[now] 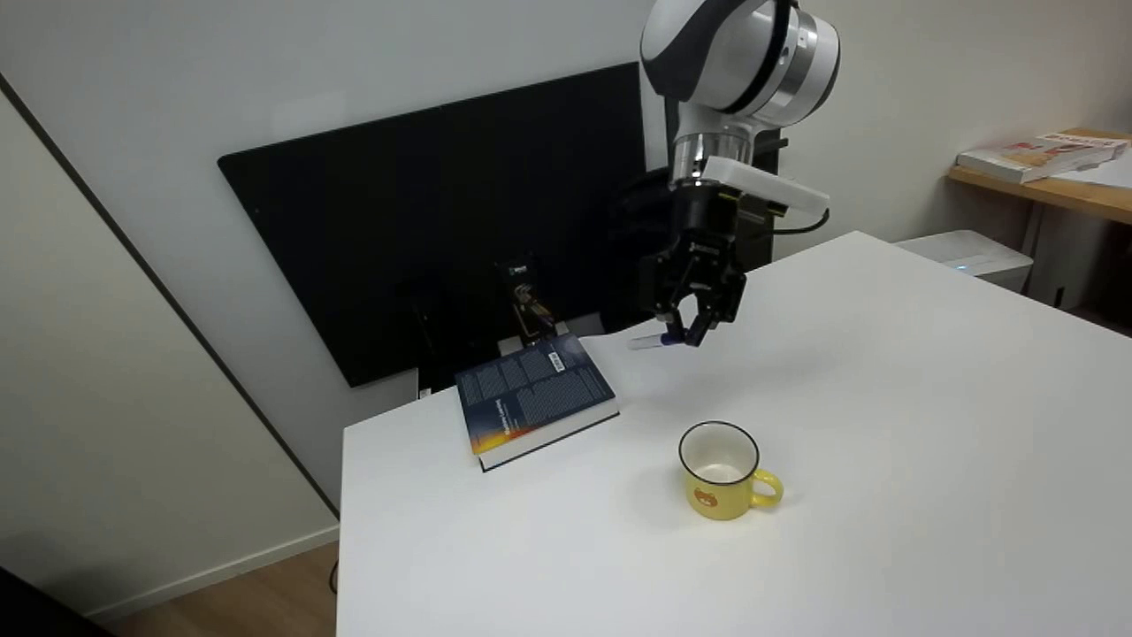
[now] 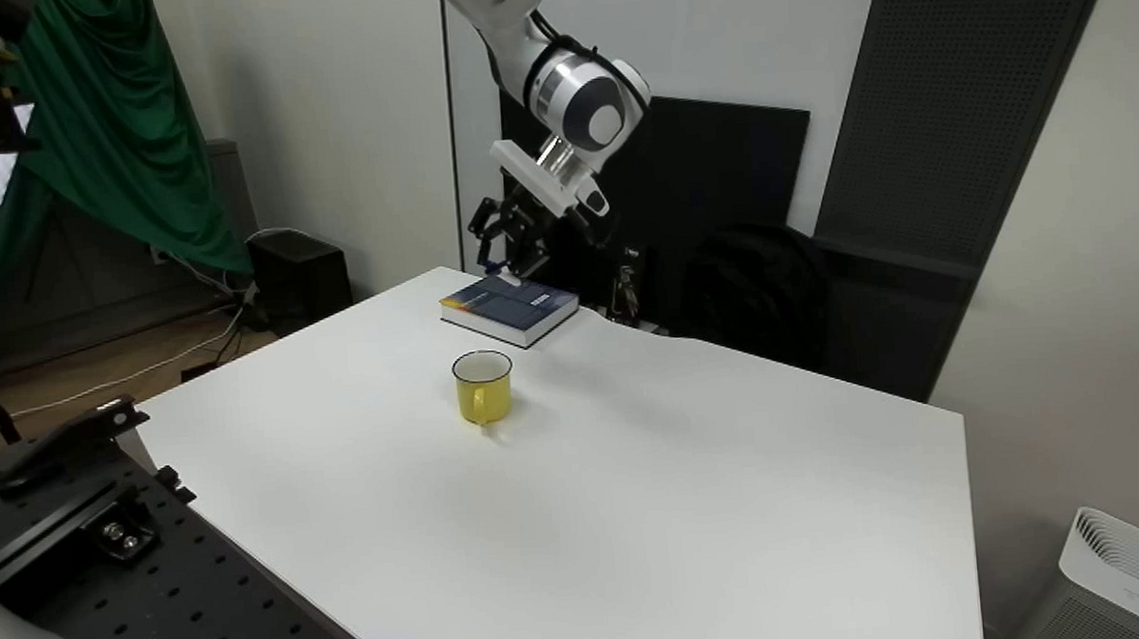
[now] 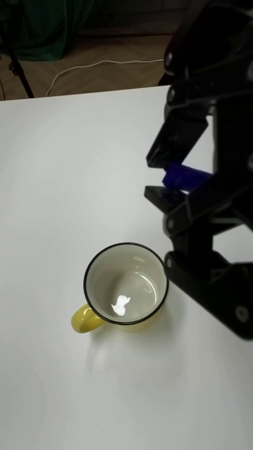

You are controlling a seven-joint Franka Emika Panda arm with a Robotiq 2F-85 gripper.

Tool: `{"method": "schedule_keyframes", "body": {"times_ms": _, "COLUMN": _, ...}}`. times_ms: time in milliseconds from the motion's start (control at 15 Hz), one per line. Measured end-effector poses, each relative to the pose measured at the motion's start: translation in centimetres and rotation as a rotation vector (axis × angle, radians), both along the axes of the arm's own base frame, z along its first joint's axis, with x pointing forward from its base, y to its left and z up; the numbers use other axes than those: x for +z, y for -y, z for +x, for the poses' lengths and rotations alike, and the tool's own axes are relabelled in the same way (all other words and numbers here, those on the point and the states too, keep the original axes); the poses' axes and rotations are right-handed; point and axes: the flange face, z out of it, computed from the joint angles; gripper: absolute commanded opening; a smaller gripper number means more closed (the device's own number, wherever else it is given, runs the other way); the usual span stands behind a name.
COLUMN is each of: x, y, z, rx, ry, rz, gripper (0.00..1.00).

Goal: Put the marker in the mug

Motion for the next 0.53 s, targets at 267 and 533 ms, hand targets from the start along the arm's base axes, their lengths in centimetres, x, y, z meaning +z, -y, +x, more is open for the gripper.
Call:
{"method": "schedule_keyframes", "body": {"times_ms": 267, "x": -1.2, "y": -0.7, "z": -1.8, "rx": 0.0, "ry": -0.056, "rz": 0.023, "gripper": 0.06}}
{"method": "schedule_keyframes", "body": {"times_ms": 533, "x": -2.0, "y": -1.5, "z": -4.3, "rx": 0.022, "ry": -0.1, "rz": 0.037, "gripper": 0.06}}
